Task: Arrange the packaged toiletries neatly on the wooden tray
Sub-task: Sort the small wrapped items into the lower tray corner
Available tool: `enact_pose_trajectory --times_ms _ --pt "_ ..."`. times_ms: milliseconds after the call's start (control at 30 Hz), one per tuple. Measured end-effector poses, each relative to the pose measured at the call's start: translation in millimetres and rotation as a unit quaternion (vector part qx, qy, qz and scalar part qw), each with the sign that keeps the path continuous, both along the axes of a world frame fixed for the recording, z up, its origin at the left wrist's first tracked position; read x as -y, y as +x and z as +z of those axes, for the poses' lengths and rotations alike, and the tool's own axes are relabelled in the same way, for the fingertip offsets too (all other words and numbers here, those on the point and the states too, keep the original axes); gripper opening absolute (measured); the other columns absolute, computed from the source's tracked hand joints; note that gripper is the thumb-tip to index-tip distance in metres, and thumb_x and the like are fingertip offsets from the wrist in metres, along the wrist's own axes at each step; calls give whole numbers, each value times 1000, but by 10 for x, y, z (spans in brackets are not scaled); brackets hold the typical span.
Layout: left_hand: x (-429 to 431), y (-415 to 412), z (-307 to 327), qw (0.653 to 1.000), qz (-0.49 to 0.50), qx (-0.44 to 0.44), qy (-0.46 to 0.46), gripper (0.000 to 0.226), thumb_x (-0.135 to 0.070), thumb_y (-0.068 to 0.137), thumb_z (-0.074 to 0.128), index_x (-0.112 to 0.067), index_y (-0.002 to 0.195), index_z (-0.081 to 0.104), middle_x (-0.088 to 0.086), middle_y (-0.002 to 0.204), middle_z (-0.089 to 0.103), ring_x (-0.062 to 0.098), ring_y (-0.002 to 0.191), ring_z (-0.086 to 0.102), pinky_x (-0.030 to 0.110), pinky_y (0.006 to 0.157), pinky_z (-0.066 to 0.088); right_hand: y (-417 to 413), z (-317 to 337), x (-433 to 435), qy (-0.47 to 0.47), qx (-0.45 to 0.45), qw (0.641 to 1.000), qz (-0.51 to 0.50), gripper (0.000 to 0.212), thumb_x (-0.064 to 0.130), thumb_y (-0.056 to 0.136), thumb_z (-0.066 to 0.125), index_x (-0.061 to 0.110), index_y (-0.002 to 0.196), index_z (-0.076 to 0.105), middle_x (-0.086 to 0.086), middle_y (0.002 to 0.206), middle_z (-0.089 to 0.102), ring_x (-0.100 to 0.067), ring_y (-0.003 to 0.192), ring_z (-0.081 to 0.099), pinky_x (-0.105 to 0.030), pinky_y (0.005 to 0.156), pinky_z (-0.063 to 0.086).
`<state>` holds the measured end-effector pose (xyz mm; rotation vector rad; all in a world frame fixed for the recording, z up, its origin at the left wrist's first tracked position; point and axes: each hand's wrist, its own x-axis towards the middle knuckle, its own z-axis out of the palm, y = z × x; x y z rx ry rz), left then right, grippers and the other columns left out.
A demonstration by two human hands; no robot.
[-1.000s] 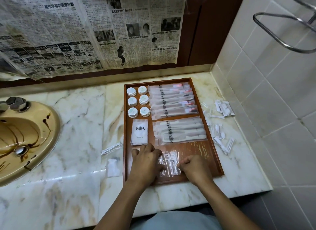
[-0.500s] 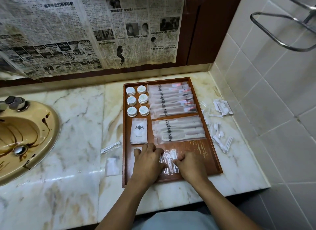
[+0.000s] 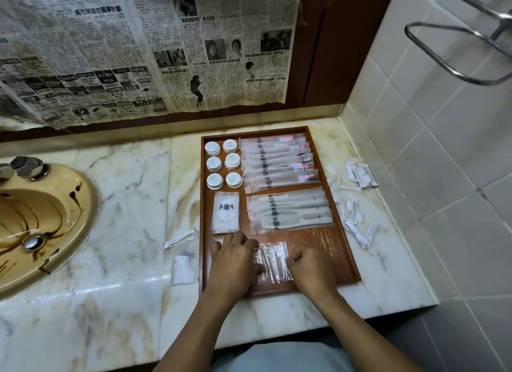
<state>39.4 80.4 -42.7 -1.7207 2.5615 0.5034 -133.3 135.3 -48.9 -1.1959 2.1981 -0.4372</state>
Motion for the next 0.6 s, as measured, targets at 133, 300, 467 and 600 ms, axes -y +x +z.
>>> enact_pose_trajectory --times_ms 133,300,467,600 --pt "11 35 25 1000 -11 22 5 46 -50 86 70 -32 127 62 -6 128 54 20 126 44 44 97 28 2 -7 -3 -5 4 1000 0 25 17 88 70 28 66 64 8 78 73 -11 71 66 -25 67 53" --pt "19 30 34 999 -18 34 12 45 -47 87 68 -33 130 61 -6 128 55 20 127 43 44 98 28 6 -7 1 -4 6 1000 -4 12 18 87 71 20 76 74 7 81 74 -12 73 66 -24 67 53" --pt "19 30 29 999 -23 40 12 45 -47 89 69 -33 131 60 -5 129 55 21 128 43 45 99 29 -3 -22 13 5 9 1000 -2 24 21 87 72 28 66 63 9 76 70 -11 71 64 -22 64 47" --pt "21 24 37 999 -21 36 15 44 -46 89 68 -32 131 61 -6 129 55 21 127 44 44 98 29 -22 -33 16 8 17 1000 -5 26 22 87 72 29 64 61 10 72 66 -9 69 63 -21 61 44"
